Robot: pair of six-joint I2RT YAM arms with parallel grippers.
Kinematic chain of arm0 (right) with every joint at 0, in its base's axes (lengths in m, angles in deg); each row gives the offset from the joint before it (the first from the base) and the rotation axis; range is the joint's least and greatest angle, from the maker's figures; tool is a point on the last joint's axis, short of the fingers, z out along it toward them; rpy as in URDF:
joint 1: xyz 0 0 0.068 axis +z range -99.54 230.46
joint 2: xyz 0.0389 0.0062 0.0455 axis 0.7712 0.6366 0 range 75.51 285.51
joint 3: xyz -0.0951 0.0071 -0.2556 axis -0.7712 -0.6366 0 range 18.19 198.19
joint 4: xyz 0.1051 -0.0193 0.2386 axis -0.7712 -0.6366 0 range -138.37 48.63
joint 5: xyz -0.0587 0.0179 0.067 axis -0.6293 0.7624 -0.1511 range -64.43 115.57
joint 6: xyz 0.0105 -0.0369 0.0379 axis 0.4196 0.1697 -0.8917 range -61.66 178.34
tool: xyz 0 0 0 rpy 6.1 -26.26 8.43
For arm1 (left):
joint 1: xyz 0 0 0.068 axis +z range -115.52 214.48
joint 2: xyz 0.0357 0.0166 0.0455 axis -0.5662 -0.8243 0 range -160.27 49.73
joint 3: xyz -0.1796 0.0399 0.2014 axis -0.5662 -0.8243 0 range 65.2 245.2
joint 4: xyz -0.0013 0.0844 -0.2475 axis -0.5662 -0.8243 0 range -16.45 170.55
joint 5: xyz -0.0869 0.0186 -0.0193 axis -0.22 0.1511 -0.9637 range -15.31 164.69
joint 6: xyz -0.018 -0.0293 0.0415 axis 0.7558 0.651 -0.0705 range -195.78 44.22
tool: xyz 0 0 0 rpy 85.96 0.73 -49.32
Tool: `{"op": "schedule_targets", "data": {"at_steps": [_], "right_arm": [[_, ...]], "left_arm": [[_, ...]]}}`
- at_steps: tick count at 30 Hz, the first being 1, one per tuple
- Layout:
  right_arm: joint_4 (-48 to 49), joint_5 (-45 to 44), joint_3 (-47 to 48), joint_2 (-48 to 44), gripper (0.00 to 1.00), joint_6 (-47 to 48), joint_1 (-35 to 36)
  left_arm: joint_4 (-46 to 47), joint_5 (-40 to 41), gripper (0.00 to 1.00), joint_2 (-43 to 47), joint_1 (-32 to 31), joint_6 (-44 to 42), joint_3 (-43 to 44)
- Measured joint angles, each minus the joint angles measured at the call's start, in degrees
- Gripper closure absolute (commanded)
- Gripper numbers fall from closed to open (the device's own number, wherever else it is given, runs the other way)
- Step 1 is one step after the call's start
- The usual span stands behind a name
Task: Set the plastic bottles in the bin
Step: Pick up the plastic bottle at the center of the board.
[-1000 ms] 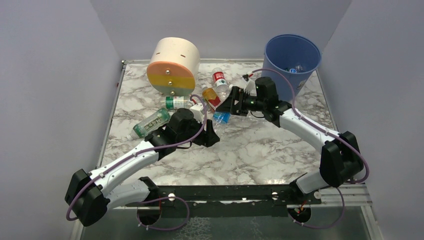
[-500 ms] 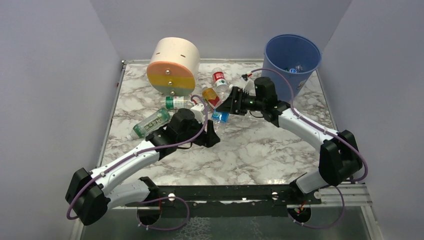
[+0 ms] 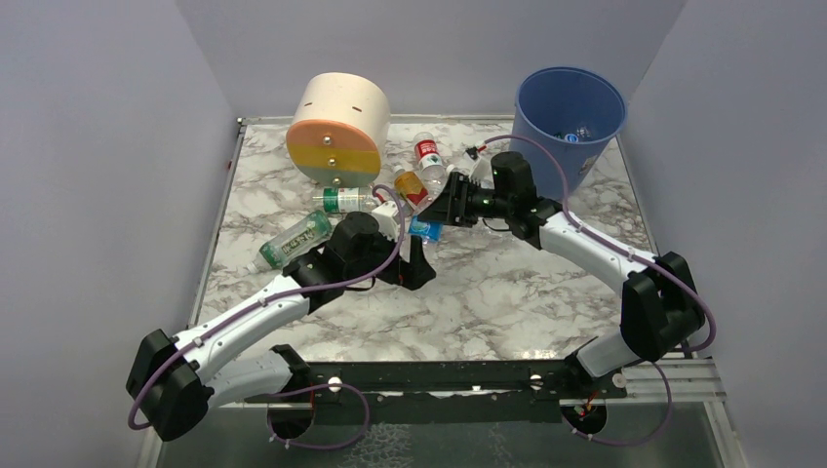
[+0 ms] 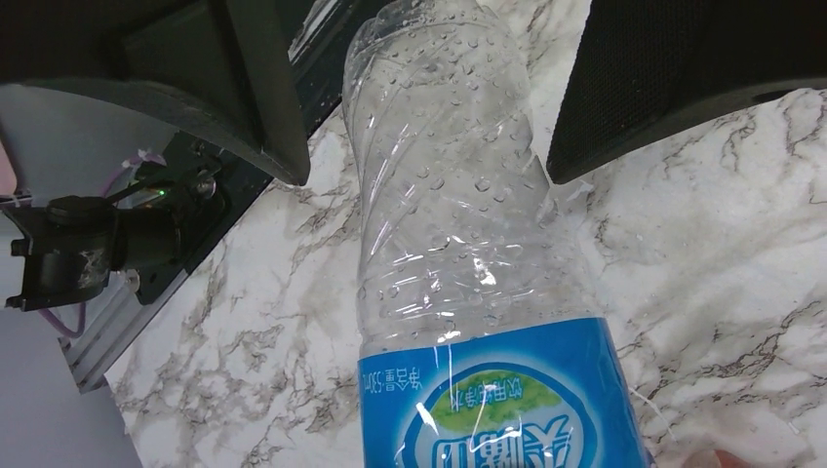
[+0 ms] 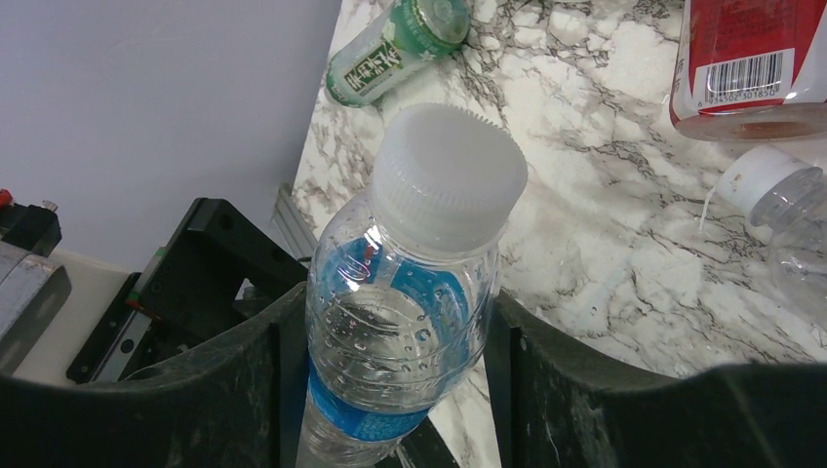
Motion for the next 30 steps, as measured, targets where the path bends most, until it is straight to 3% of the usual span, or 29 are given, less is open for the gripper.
{"op": "schedule_targets", "data": {"at_steps": [19, 30], "right_arm": [[-1.3, -0.1, 0.6, 1.5, 0.40, 0.8, 0.0], [-5.4, -1.4, 9.8, 3.1, 0.40, 3.6, -0.1]], "left_arm": [[-1.4, 7.6, 0.01, 11.0, 0.0, -0.2, 0.0], [-1.5, 9.3, 0.01, 13.4, 0.0, -0.6, 0.0]]}}
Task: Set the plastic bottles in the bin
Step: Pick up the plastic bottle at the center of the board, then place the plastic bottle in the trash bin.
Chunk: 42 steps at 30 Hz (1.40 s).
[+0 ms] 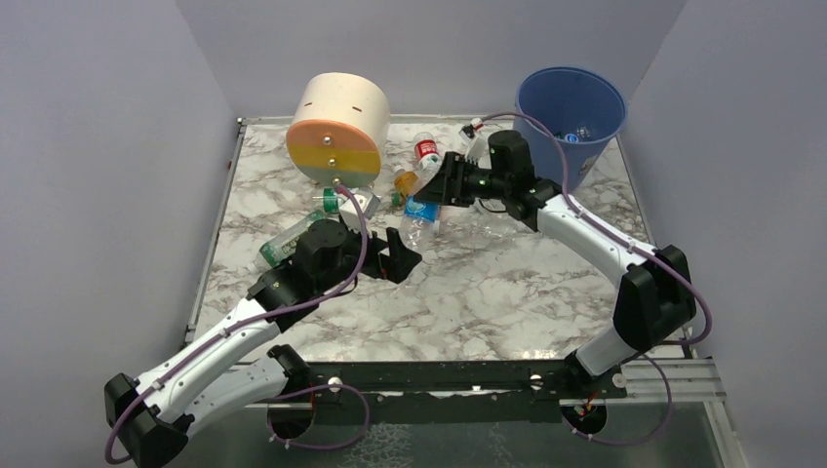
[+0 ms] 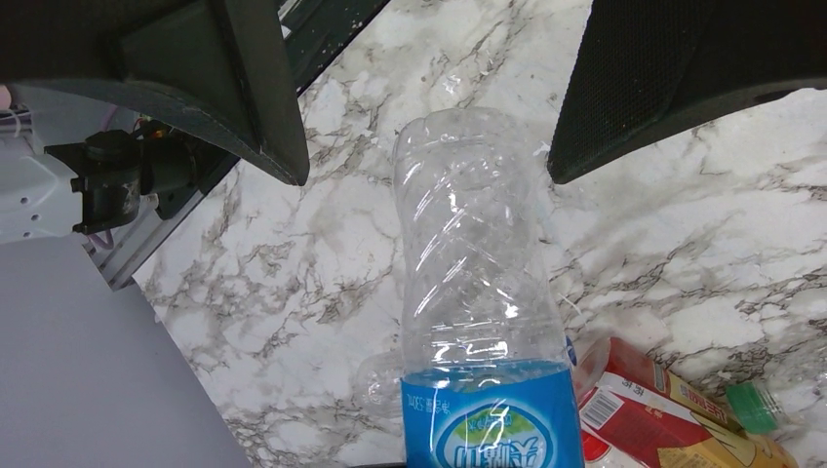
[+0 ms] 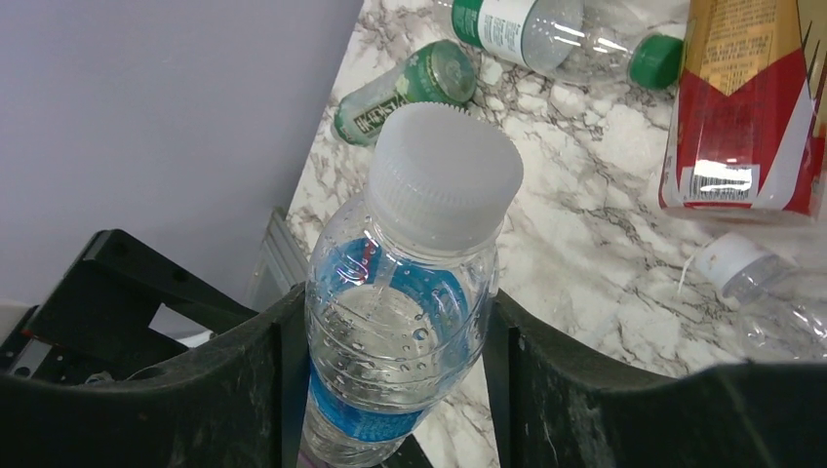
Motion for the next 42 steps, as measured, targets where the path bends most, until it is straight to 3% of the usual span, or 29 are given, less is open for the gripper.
{"op": "schedule_targets", "data": {"at_steps": [9, 27, 37, 42], "right_arm": [[-4.2, 0.1, 6.0, 1.8, 0.40, 1.8, -4.8], [-8.9, 6.3, 24.3, 4.4, 0.40, 3.3, -29.4], [-2.6, 14.3, 25.8, 6.8, 0.40, -5.6, -46.3], [0.4, 15.6, 26.9, 9.1, 0.40, -9.5, -49.4]], "left_arm": [[0.0, 0.0, 0.01, 1.1, 0.0, -0.8, 0.0], [2.5, -0.9, 0.01, -3.4, 0.0, -0.9, -3.3], [3.7, -1.9, 0.01, -5.0, 0.0, -0.6, -3.3], [3.7, -2.1, 0.01, -6.4, 0.0, -0.6, -3.3]]}}
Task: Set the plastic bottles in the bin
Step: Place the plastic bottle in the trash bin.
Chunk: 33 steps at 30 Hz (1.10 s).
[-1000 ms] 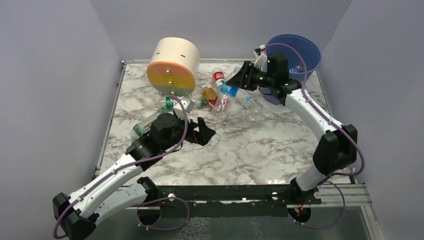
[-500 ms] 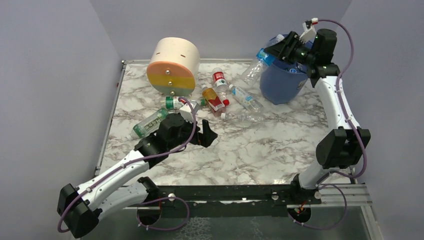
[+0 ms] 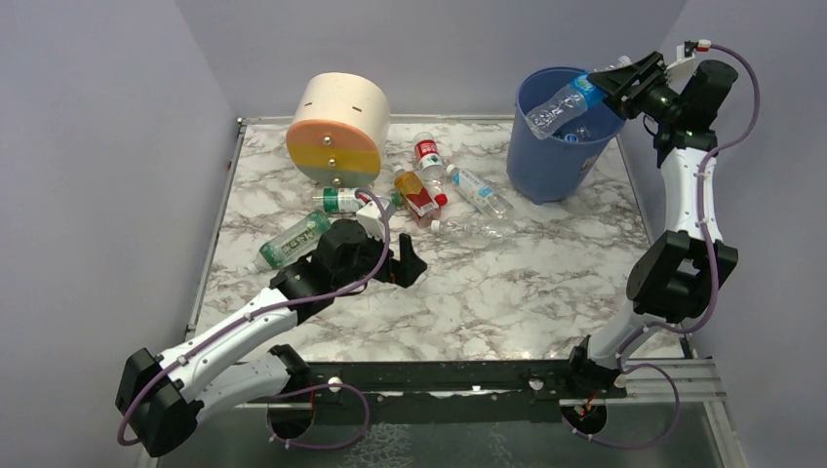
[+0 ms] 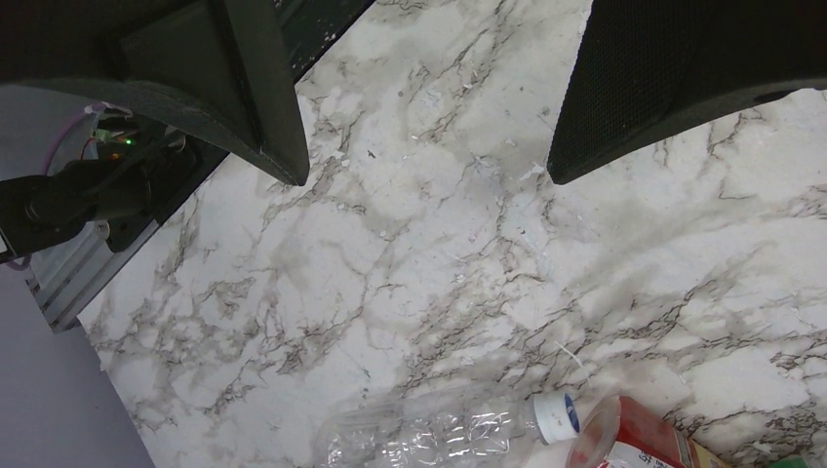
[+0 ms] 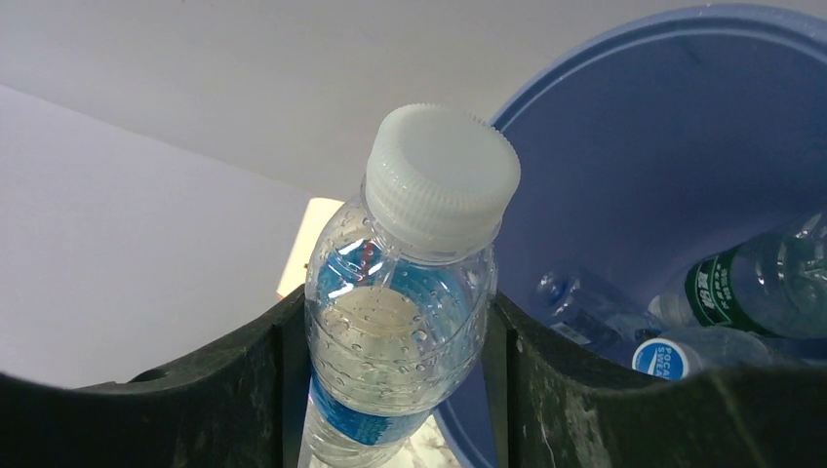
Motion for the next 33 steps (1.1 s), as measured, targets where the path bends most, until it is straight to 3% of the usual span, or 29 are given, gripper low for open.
{"op": "schedule_targets", "data": {"at_steps": [8, 18, 33], "right_arm": [[5.6, -0.2, 1.9, 2.8, 0.40, -5.3, -1.2], [6.9, -7.4, 1.9, 3.1, 0.40, -5.3, -1.2], [6.8, -13.2, 1.2, 3.1, 0.25, -2.1, -1.2]], "left_arm": [[0.0, 0.0, 0.01, -1.3, 0.0, 0.0, 0.1], [0.0, 0.0, 0.01, -1.6, 0.0, -0.3, 0.7], [-0.1, 0.0, 0.01, -2.4, 0.0, -0.2, 1.0]]}}
